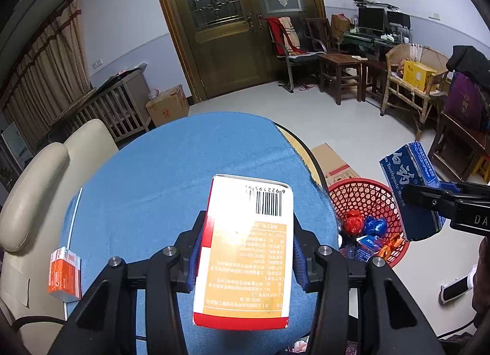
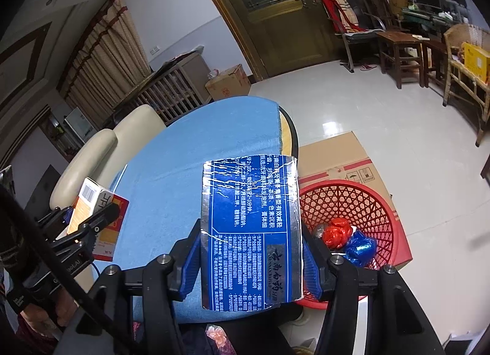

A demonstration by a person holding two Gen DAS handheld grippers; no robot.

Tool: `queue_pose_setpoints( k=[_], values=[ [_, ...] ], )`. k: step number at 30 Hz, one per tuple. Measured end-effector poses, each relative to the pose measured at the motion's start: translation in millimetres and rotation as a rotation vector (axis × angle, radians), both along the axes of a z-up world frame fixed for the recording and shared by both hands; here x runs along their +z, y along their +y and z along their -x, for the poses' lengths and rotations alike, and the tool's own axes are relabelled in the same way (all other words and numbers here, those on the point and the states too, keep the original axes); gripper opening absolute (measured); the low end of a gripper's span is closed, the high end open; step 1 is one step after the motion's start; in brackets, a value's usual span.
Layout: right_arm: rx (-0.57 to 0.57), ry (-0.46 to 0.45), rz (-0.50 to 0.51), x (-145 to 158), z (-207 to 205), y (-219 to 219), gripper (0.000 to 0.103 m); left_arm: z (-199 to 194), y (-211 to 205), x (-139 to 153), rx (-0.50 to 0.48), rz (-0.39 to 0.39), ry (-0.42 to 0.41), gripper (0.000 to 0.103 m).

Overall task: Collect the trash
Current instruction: 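Carry the blue carton and yellow-and-red box over the red wastebasket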

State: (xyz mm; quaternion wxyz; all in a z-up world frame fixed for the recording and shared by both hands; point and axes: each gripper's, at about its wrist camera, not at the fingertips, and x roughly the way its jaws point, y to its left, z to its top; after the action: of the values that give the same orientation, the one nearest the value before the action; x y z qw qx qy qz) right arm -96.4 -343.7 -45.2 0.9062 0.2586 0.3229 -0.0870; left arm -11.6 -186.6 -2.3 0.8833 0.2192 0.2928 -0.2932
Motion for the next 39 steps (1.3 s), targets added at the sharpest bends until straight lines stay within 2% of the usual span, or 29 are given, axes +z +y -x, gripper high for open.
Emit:
queue_pose_setpoints(
  k=[17,27,39],
  values=[
    [-0.041,-0.013,-0.070,-15,13,-31,0.059,8,-35,-3,-0.052,-0.061,-0.021,0.050],
    [-0.073,-0.015,-0.090,-20,18,-43,0.059,13,-57,-6,-0.094,-0.070,-0.030,0.050],
    [-0.095,0.001,-0.111,-27,14,-51,0.059,13,-69,-17,-0.112,-0.084,-0.004,0.050]
  ],
)
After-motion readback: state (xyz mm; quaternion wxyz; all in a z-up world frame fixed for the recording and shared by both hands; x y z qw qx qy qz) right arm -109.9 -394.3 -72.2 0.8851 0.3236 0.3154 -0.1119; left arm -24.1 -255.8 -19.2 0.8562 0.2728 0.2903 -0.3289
